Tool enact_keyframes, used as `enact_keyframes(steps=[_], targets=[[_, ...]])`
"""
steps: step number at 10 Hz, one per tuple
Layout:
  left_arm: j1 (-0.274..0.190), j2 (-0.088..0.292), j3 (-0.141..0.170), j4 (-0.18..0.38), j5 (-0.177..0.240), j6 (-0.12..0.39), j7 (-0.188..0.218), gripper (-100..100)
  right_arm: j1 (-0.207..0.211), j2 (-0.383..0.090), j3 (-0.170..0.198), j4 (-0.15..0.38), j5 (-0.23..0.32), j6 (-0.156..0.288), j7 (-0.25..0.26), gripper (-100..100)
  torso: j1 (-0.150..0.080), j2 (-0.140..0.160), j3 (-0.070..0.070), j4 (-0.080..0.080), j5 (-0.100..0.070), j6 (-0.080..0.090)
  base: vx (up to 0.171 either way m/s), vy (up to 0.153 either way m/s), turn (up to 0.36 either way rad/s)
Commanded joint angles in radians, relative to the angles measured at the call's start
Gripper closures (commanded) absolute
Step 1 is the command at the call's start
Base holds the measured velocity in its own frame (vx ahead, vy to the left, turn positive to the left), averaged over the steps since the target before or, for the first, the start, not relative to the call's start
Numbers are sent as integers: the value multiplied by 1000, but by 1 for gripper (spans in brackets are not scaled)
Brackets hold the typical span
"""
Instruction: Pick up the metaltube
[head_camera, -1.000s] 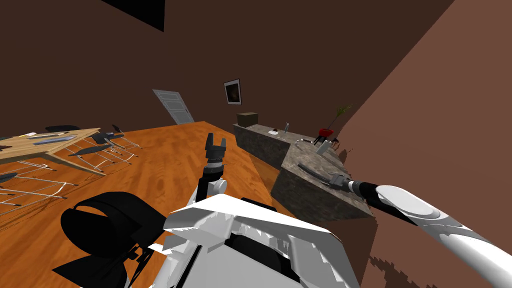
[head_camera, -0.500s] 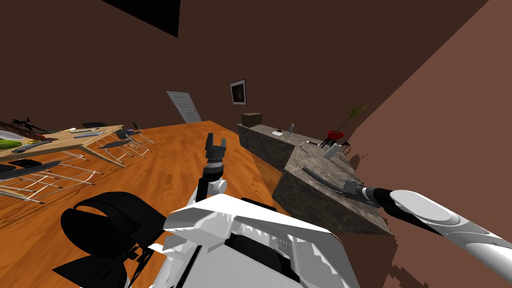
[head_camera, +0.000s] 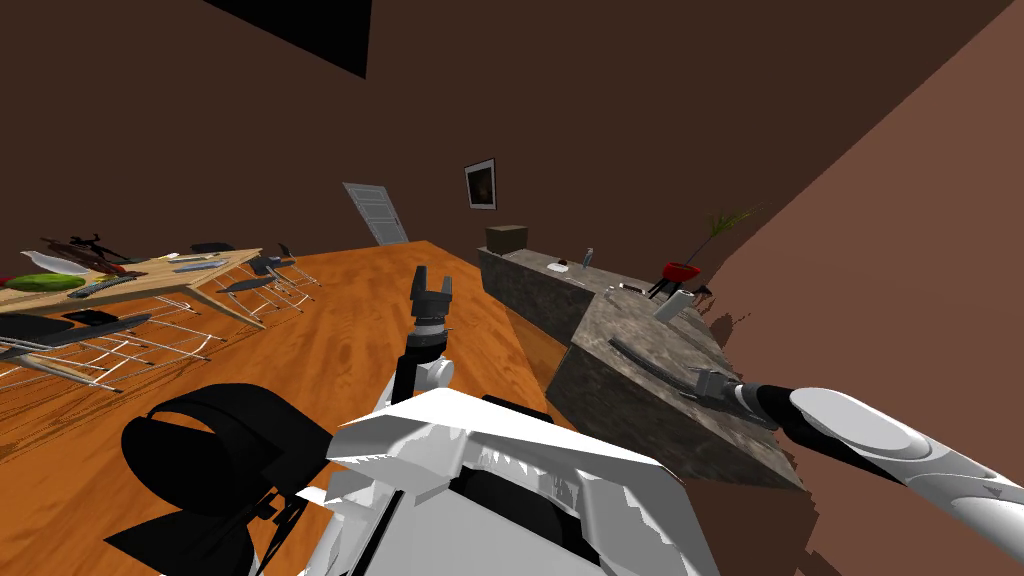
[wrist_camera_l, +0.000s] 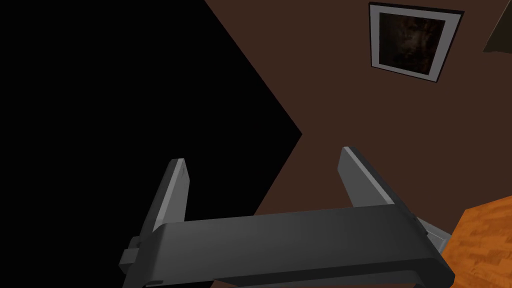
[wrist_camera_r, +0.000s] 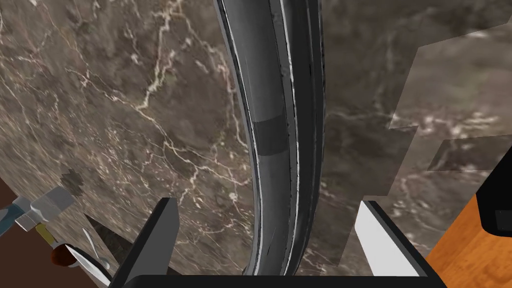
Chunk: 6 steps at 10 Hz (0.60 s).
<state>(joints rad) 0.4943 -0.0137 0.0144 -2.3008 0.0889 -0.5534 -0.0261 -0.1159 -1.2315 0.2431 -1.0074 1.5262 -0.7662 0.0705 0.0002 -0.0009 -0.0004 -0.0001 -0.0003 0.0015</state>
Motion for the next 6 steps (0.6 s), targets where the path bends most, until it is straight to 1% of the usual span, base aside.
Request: enact_keyframes(steps=[1,3,4,5,6], targets=[[0,0,0,0,0,0,0,0,11,7,1,-26,-7,-1,33,-100,0,0,0,0,0,0,90,2,-280],[1,0,0,0,0,0,0,0,21,13,2,-52,-15,-1,66,-100,1,-10,-6,-2,0,1,212,8,-326],[0,0,0,0,0,0,0,0,32,20,3,-78,-22,-2,99,-100,0,-12,-7,-3,0,0,233,38,-403],[1,0,0,0,0,0,0,0,37,23,3,-91,-26,-2,116,-100,2,-14,-8,-3,0,1,246,93,-303],[1,0,0,0,0,0,0,0,42,26,4,-104,-30,-2,132,-100,5,-15,-9,-3,1,0,190,78,-234]])
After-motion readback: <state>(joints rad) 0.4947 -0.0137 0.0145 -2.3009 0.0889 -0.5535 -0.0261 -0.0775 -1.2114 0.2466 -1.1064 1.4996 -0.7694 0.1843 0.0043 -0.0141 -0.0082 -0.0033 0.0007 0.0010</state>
